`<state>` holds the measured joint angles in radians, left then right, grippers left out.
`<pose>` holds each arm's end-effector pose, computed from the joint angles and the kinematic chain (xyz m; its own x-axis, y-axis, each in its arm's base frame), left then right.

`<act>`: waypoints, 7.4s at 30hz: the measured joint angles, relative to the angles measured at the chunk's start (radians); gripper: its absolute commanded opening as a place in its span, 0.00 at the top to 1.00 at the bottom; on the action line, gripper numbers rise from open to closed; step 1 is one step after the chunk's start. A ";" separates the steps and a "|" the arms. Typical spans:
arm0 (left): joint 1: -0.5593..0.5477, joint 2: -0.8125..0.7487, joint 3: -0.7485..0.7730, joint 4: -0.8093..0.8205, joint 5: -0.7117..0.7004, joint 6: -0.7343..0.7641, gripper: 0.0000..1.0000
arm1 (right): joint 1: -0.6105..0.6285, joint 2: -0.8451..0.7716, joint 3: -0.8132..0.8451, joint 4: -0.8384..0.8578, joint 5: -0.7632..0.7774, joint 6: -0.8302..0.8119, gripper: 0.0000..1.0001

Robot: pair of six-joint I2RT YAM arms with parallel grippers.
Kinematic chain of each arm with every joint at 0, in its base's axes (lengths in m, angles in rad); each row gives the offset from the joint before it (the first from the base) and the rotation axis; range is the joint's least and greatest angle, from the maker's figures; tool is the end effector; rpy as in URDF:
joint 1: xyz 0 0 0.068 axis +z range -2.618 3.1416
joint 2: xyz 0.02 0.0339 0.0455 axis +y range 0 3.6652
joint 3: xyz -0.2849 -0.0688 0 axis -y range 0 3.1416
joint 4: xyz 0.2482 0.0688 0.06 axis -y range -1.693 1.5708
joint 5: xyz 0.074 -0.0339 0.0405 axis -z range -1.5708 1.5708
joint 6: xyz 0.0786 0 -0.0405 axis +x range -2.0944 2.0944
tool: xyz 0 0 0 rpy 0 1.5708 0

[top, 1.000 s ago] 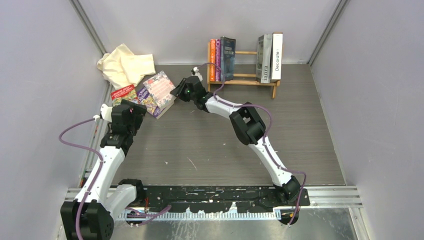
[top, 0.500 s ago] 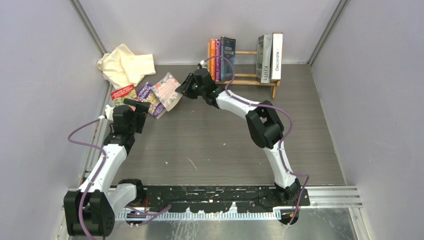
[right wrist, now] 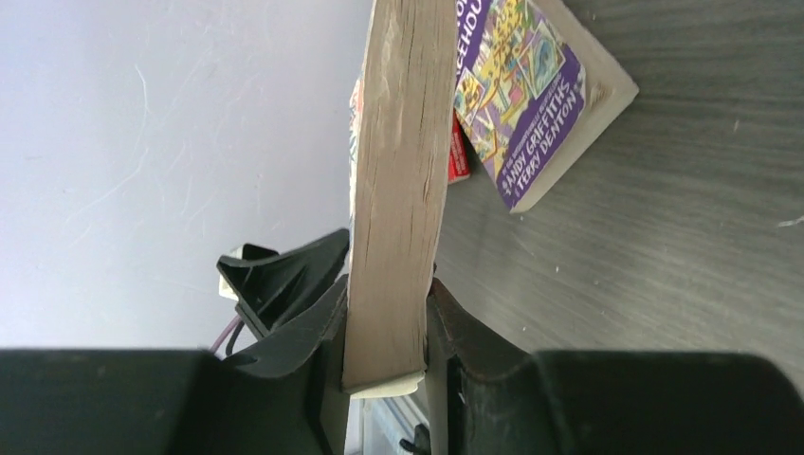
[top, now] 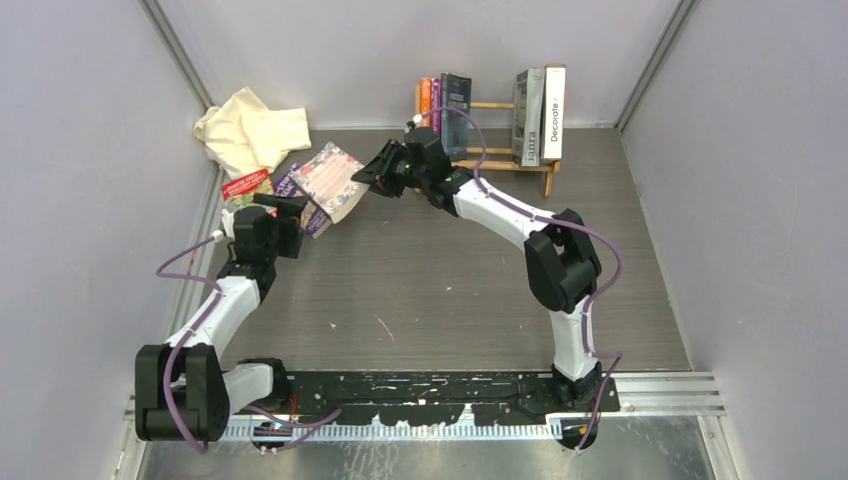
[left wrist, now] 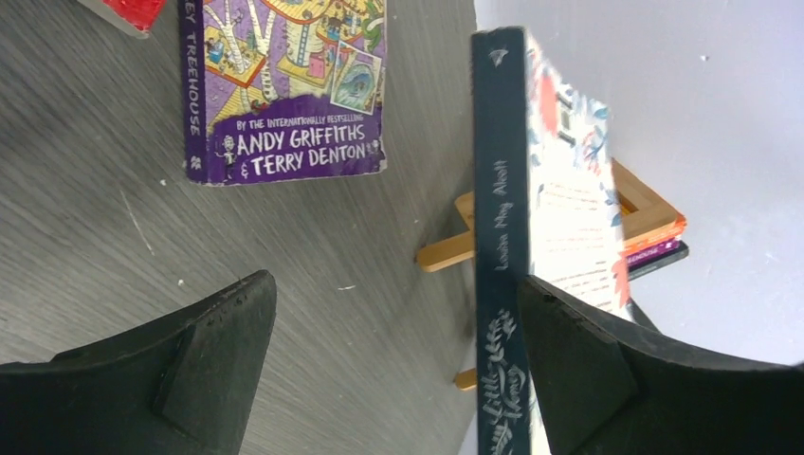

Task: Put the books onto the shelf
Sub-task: Pick up the book from the center of the board, then place the book on the shelf, then adjust the book on the shelf.

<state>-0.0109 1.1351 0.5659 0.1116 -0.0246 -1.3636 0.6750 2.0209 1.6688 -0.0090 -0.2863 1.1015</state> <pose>0.2780 -0.0011 0.2211 -0.0800 -0.9775 -0.1952 -0.4346 0.2104 -0.8757 0.4057 0.3531 0.2880 -0.8434 0.4209 -0.3341 -0.1184 0.4610 0.8795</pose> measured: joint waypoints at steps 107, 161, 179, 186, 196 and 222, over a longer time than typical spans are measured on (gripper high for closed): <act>-0.637 1.513 2.048 0.227 -0.443 1.310 1.00 | 0.021 -1.372 -0.823 -0.794 1.000 -0.544 0.36; -0.689 1.379 1.619 0.591 -0.445 1.345 0.23 | -0.037 -1.297 -0.746 -0.833 0.929 -0.546 0.36; -0.808 0.717 0.958 0.495 -0.752 1.326 0.18 | -0.045 -0.874 -0.459 -0.690 0.921 -0.592 0.26; -0.885 0.231 0.711 0.135 -0.822 1.055 0.17 | -0.084 -0.621 -0.227 -0.620 0.894 -0.612 0.15; -0.896 -0.087 0.441 -0.209 -0.837 0.859 0.17 | -0.122 -0.161 0.088 -0.581 0.878 -0.634 0.15; -0.904 -0.239 0.381 -0.352 -0.829 0.904 0.17 | -0.306 0.143 0.500 -0.680 0.882 -0.655 0.15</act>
<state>-0.9146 0.8963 0.9470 -0.2405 -0.8539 -0.4599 0.3691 2.1643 2.1689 -0.6888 0.5953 0.4469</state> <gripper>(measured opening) 0.830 0.854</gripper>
